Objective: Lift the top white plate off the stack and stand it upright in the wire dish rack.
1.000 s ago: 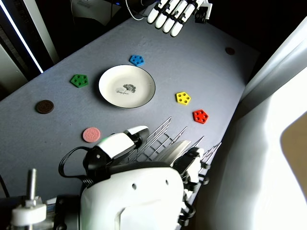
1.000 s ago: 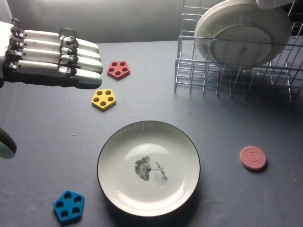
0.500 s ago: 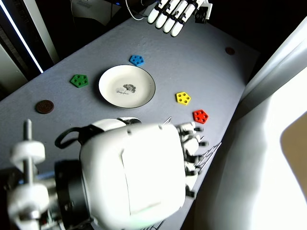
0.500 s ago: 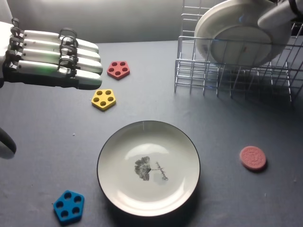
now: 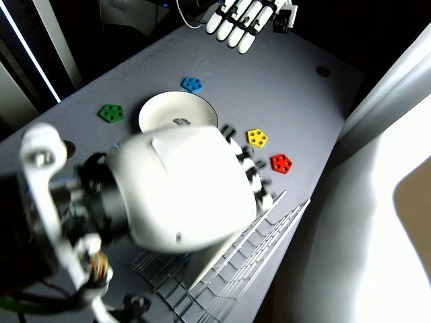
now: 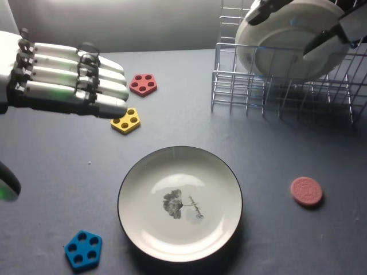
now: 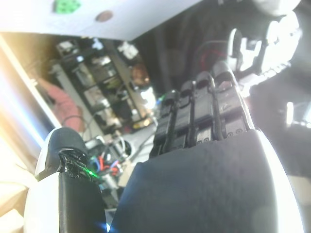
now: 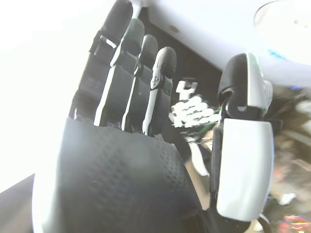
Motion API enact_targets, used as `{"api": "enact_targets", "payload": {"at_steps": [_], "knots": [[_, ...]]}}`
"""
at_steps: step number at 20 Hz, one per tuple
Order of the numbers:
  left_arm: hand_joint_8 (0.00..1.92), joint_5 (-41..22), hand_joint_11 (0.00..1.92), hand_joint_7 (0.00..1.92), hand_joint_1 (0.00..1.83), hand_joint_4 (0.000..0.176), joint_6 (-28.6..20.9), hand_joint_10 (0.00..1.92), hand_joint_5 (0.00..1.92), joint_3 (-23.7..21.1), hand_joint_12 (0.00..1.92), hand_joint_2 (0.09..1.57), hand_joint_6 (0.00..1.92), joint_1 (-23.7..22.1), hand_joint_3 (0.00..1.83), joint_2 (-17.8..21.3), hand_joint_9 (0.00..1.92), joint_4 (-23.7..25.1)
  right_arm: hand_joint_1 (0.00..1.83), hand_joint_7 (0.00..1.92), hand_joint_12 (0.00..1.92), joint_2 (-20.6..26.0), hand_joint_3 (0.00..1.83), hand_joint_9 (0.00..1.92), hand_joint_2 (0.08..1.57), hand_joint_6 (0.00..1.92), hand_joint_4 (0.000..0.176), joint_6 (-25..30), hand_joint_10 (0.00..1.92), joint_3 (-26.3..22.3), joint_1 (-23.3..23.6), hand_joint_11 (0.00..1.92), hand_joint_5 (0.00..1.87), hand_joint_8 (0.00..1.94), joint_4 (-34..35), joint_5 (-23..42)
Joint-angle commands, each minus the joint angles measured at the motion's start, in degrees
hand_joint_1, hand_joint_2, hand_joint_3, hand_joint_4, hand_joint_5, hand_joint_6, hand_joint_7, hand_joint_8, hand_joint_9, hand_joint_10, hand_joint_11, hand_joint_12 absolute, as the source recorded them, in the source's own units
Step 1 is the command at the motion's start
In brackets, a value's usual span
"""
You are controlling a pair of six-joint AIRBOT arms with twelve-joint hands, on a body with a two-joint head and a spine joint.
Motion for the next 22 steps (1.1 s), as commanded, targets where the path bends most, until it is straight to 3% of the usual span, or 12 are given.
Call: {"api": "enact_targets", "payload": {"at_steps": [1,5,10,15,18,20,22], "knots": [[0.00,-4.66,0.00,0.01,0.22,0.000,-0.29,0.00,0.00,-0.56,0.11,1.05,0.00,-1.38,0.00,0.43,0.01,-4.07,0.96,0.68,0.55,1.50,0.01,0.69,0.97,0.00,0.000,-1.14,0.00,-0.07,0.99,0.52,0.62,0.00,5.35,1.04],[0.00,-6.18,0.00,0.03,0.22,0.000,1.03,0.00,0.02,-0.96,0.13,1.05,0.00,-1.96,0.00,0.39,0.02,-2.96,0.93,0.67,0.52,3.06,0.00,0.69,1.00,0.00,0.000,-5.47,0.00,-2.85,1.04,0.53,0.59,0.00,5.87,1.39],[0.00,-5.57,0.00,0.01,0.22,0.000,3.24,0.00,0.00,-1.30,0.14,1.05,0.00,-2.76,0.00,0.09,0.00,-2.15,0.87,0.60,0.50,6.85,0.00,0.63,0.99,0.00,0.000,-15.29,0.00,-8.17,-0.03,0.50,0.51,0.00,6.21,3.95],[0.00,-4.75,0.00,0.04,0.27,0.000,3.71,0.00,0.01,-1.36,0.23,1.03,0.00,-3.64,0.00,0.07,0.03,-2.33,0.81,0.66,0.58,11.20,0.00,0.68,0.98,0.00,0.000,-16.79,0.00,-12.55,-3.90,0.47,0.54,0.00,9.07,4.96],[0.00,-4.25,0.00,0.03,0.26,0.000,3.70,0.00,0.02,-1.36,0.24,1.04,0.00,-3.67,0.00,0.07,0.04,-2.39,0.77,0.61,0.58,14.13,0.00,0.61,0.99,0.00,0.000,-20.02,0.00,-15.54,-5.90,0.41,0.51,0.00,11.46,5.67],[0.00,-4.19,0.00,0.02,0.26,0.000,3.70,0.00,0.02,-1.37,0.12,1.05,0.00,-3.67,0.00,0.07,0.02,-2.63,0.68,0.54,0.57,15.56,0.00,0.53,1.05,0.00,0.000,-21.18,0.00,-16.96,-6.64,0.33,0.42,0.00,12.28,7.03],[0.00,-4.11,0.00,0.05,0.24,0.000,3.70,0.00,0.05,-1.38,0.19,1.04,0.00,-3.67,0.00,0.07,0.04,-2.62,0.67,0.52,0.57,16.61,0.00,0.51,1.04,0.00,0.000,-21.92,0.00,-17.95,-6.92,0.32,0.41,0.00,12.58,7.99]]}}
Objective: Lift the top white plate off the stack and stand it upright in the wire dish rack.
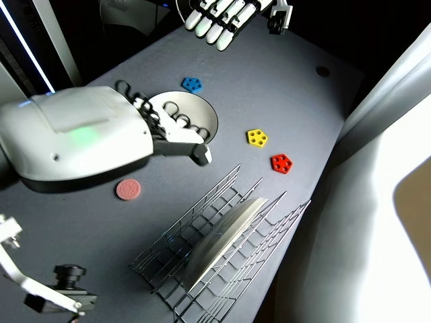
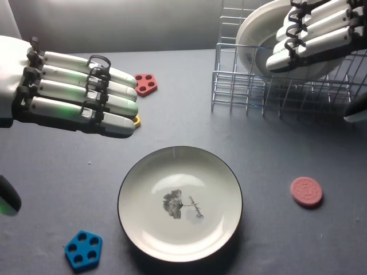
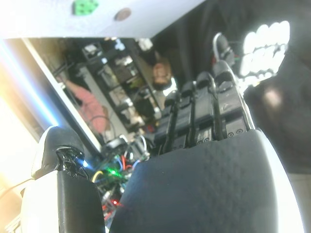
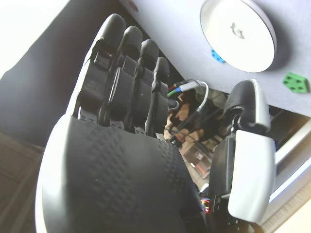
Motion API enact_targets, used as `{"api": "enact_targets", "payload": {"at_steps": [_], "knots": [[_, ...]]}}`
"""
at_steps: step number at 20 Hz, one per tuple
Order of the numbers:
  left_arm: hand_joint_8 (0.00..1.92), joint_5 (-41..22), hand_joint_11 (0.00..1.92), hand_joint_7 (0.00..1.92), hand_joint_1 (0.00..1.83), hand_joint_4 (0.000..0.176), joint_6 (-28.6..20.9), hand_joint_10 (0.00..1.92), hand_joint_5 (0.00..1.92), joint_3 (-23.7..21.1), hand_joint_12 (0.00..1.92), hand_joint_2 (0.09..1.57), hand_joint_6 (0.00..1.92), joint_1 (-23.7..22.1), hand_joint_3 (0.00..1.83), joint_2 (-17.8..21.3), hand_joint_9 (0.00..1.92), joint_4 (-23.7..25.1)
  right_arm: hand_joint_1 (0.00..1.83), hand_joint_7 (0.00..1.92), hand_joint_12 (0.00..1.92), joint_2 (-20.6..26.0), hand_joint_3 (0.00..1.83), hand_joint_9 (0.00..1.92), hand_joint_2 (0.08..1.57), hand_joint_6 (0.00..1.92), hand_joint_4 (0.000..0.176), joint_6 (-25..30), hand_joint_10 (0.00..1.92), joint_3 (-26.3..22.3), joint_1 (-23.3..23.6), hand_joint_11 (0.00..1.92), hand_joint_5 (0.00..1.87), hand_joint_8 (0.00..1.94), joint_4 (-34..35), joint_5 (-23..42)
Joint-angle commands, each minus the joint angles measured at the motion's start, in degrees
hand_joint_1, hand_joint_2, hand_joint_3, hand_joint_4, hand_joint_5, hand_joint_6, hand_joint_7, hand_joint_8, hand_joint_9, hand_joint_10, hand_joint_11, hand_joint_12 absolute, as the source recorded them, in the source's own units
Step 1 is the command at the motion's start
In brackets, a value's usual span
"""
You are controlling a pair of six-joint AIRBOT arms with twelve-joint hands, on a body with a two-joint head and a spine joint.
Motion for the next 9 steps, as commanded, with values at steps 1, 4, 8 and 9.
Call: {"api": "enact_targets", "payload": {"at_steps": [1,4,8,9], "knots": [[0.00,-2.96,0.00,0.05,0.24,0.000,-0.18,0.00,0.05,-0.29,0.19,1.04,0.00,-1.42,0.00,0.20,0.04,-5.93,0.67,0.52,0.57,1.44,0.00,0.51,1.04,0.00,0.000,-1.01,0.00,-0.15,0.18,0.32,0.41,0.00,5.80,2.91],[0.00,-2.88,0.00,0.02,0.23,0.000,-0.18,0.00,0.01,-0.28,0.09,1.06,0.00,-1.41,0.00,0.22,0.01,-5.94,0.65,0.46,0.54,2.71,0.00,0.43,1.04,0.00,0.000,-2.39,0.00,-1.07,-1.07,0.29,0.37,0.00,8.41,5.38],[0.00,-2.87,0.00,0.03,0.23,0.000,-0.21,0.00,0.02,-0.29,0.17,1.05,0.00,-1.40,0.00,0.24,0.03,-6.05,0.63,0.42,0.54,3.37,0.00,0.42,1.04,0.00,0.000,-6.73,0.00,-1.48,-4.43,0.29,0.34,0.00,12.52,9.26],[0.00,-2.87,0.00,0.03,0.23,0.000,-0.22,0.00,0.02,-0.28,0.18,1.06,0.00,-1.39,0.00,0.24,0.02,-6.13,0.59,0.39,0.53,3.47,0.01,0.41,1.06,0.00,0.000,-7.02,0.00,-1.20,-5.45,0.27,0.34,0.00,13.87,11.15]]}}
